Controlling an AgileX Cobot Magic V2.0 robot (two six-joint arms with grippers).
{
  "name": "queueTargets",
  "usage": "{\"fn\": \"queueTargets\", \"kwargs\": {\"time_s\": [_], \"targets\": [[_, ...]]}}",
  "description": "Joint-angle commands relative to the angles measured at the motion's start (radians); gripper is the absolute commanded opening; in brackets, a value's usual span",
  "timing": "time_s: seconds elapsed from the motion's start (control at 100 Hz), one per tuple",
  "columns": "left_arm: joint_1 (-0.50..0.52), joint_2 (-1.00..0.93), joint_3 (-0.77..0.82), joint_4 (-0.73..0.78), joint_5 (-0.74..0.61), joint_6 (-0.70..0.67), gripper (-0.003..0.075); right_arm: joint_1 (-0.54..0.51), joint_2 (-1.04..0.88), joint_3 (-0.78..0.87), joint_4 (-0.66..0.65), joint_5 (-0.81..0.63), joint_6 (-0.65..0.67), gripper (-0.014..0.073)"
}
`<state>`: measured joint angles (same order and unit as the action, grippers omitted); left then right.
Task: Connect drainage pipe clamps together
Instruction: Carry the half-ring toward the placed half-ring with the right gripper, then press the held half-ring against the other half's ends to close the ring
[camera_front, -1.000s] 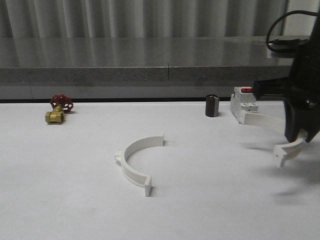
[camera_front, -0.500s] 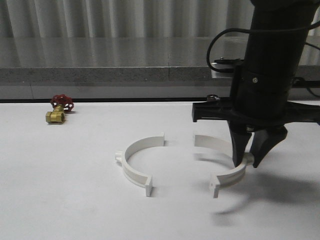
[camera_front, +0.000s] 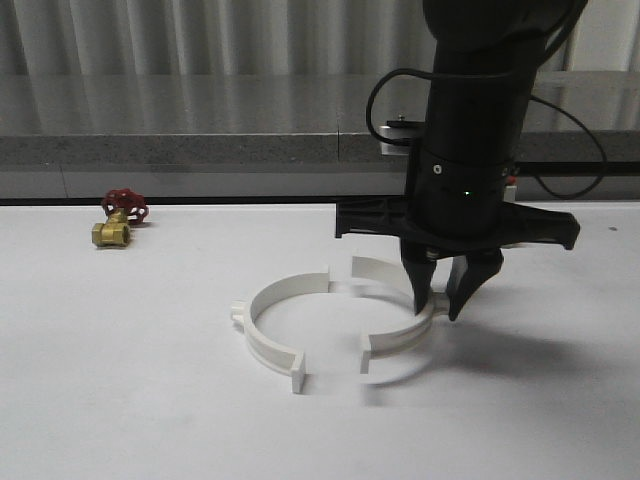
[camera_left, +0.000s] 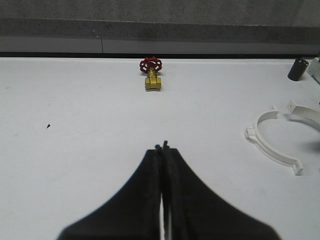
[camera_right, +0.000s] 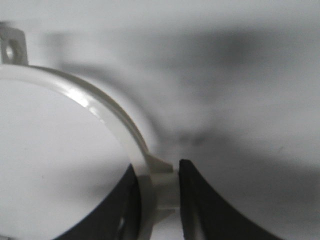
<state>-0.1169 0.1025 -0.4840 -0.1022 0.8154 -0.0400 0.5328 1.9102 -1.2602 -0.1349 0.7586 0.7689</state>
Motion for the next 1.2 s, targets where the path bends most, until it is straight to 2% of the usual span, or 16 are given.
{"fn": "queueTargets", "kwargs": {"time_s": [0.0,0.55,1.06,1.13,1.19], "targets": [[-0.001,0.015,-0.026,-0.008,-0.071,-0.008,-0.0020,0.007,-0.033,-0.029,-0.032,-0.020,0.035,0.0132],[-0.001,0.015,-0.026,-0.008,-0.071,-0.008,-0.0020,0.061,-0.014,-0.037,-0.093,-0.058,0.249,0.0132],[-0.001,0.015,-0.026,-0.007,-0.071,-0.008,-0.0020,0.076,0.006,-0.037,-0.094,-0.060,0.279,0.0132],[-0.001,0.015,-0.026,-0.006,-0.071,-0.008,-0.0020,0.075,0.006,-0.037,-0.094,-0.061,0.279,0.0156],[-0.001,0.015,-0.026,-0.006,-0.071,-0.008,-0.0020,0.075,0.006,-0.037,-0.094,-0.072,0.278,0.0239]]}}
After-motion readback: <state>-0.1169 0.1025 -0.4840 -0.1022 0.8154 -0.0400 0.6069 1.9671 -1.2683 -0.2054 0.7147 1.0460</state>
